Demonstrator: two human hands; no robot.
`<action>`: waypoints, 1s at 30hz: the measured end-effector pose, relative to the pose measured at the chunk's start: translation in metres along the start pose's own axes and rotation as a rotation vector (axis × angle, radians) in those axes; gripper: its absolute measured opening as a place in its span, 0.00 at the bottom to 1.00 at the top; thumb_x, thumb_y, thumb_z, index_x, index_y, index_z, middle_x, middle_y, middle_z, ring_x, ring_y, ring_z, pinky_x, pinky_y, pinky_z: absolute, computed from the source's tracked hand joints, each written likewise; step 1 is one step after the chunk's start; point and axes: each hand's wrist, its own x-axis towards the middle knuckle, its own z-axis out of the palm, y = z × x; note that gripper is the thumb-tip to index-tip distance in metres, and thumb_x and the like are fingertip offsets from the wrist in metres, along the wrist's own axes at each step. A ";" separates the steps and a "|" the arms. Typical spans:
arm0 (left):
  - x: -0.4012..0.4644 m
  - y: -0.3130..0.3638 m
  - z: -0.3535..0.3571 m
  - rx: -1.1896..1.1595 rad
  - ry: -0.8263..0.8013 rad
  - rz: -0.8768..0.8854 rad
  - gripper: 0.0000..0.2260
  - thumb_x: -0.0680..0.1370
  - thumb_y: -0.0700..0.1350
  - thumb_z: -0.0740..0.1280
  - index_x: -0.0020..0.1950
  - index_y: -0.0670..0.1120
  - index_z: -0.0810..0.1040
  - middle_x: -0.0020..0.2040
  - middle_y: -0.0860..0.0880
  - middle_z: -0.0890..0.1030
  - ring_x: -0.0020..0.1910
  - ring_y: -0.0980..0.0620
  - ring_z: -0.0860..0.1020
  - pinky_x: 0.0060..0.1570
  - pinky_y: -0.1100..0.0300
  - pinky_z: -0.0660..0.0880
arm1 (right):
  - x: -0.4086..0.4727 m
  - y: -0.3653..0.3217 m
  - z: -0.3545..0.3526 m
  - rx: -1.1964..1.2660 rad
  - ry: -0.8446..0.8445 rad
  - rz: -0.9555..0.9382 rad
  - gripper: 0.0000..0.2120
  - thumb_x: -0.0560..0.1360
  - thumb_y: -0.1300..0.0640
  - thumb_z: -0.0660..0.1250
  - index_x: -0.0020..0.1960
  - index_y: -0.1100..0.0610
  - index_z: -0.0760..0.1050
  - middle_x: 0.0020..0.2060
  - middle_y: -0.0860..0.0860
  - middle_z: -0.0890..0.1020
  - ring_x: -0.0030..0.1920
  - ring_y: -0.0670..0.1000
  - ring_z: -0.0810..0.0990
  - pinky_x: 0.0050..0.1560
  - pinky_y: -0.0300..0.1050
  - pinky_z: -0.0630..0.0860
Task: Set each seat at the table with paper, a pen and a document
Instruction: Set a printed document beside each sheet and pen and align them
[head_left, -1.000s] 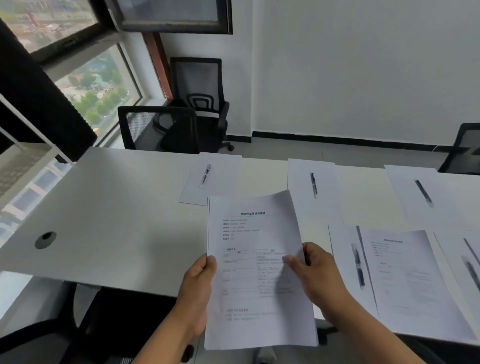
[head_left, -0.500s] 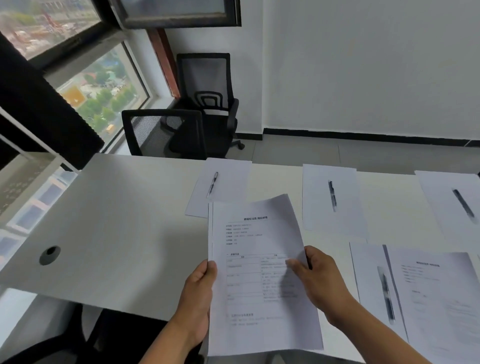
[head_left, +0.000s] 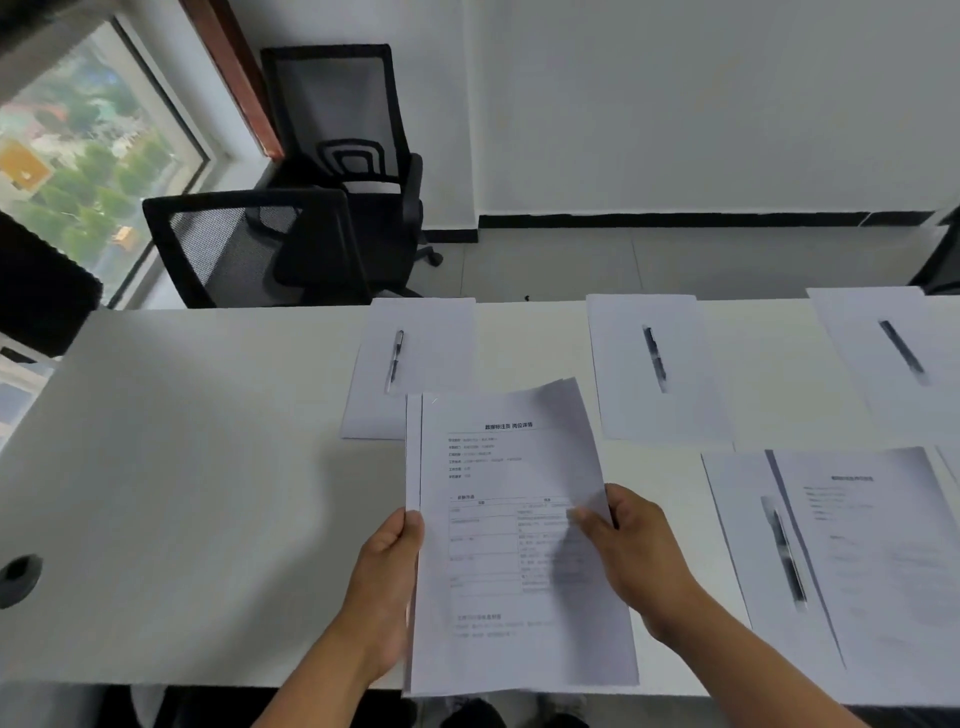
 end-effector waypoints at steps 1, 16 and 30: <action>0.005 0.001 -0.003 0.019 -0.003 -0.002 0.16 0.91 0.48 0.58 0.66 0.46 0.84 0.62 0.46 0.89 0.60 0.45 0.88 0.66 0.43 0.81 | 0.001 0.001 0.003 0.013 0.013 0.010 0.14 0.82 0.56 0.71 0.45 0.65 0.75 0.35 0.51 0.80 0.36 0.49 0.73 0.38 0.47 0.72; 0.034 0.004 -0.041 0.137 0.015 -0.057 0.14 0.91 0.47 0.60 0.64 0.47 0.85 0.59 0.46 0.90 0.59 0.43 0.88 0.62 0.44 0.83 | 0.011 0.004 0.045 -0.029 0.151 0.099 0.07 0.80 0.52 0.75 0.51 0.53 0.78 0.46 0.48 0.85 0.47 0.51 0.86 0.47 0.51 0.84; 0.035 0.004 -0.042 0.162 0.057 -0.049 0.12 0.90 0.47 0.62 0.64 0.52 0.85 0.57 0.50 0.90 0.57 0.48 0.89 0.54 0.51 0.83 | 0.022 0.028 0.042 0.115 0.027 0.132 0.13 0.84 0.54 0.70 0.45 0.63 0.80 0.40 0.59 0.85 0.38 0.52 0.79 0.41 0.50 0.77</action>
